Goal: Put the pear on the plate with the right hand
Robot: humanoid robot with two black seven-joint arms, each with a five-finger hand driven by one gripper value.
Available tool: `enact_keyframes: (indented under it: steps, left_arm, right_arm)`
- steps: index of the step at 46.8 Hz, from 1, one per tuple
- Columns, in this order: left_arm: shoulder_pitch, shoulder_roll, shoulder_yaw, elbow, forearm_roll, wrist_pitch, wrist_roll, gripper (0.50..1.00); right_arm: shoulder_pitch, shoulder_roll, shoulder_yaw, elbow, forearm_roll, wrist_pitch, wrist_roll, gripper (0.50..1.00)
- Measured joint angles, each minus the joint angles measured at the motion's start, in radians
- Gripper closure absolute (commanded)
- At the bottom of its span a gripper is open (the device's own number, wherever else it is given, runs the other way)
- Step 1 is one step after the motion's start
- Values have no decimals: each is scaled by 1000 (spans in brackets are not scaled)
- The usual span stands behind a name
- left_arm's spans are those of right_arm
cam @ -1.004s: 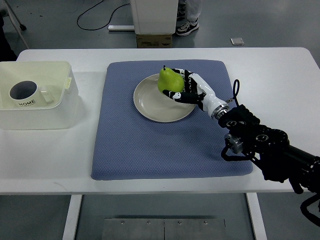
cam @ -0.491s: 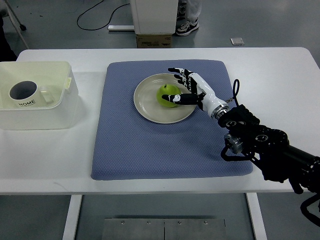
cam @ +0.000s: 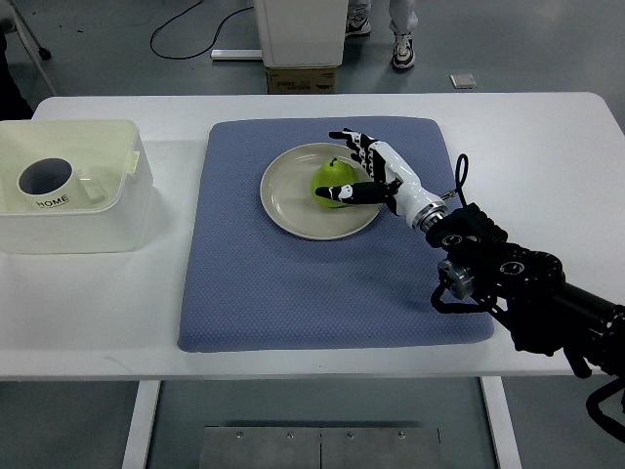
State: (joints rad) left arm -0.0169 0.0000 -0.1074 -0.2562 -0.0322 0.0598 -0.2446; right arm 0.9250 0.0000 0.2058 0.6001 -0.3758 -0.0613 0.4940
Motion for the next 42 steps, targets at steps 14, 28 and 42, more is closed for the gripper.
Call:
enact_keyframes:
  steps: [14, 28, 42]
  left_arm:
    - [0, 0, 0, 0, 0, 0, 0, 500]
    - [0, 0, 0, 0, 0, 0, 0, 500]
    - [0, 0, 0, 0, 0, 0, 0, 500]
  right_arm:
    - [1, -66, 25, 1, 6, 0, 0, 500]
    - [-15, -208, 73, 4, 9, 16, 0, 500]
    - [-102, -258, 277, 16, 64, 14, -2, 500]
